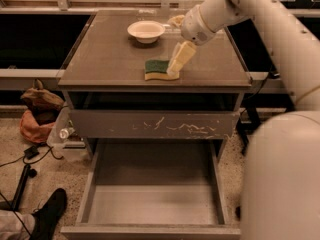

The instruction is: Place sponge into middle drawer

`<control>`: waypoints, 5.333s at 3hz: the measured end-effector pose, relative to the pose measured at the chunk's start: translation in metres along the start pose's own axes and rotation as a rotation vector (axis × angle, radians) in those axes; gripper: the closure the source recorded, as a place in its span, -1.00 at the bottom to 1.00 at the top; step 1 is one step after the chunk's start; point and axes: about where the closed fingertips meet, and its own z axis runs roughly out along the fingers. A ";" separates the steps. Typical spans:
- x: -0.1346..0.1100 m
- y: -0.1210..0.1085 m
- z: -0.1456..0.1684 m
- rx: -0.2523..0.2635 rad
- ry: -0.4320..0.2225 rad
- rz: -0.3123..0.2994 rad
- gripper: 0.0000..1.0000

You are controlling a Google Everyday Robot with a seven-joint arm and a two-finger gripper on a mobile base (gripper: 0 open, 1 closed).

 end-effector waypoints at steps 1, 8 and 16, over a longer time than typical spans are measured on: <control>0.007 -0.010 0.031 -0.049 -0.024 0.018 -1.00; 0.029 0.010 0.065 -0.165 0.039 0.056 0.30; 0.035 0.230 0.073 -0.110 -0.135 0.038 1.00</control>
Offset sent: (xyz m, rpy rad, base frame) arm 0.0321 0.0212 -0.0468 -0.0260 0.1289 0.0627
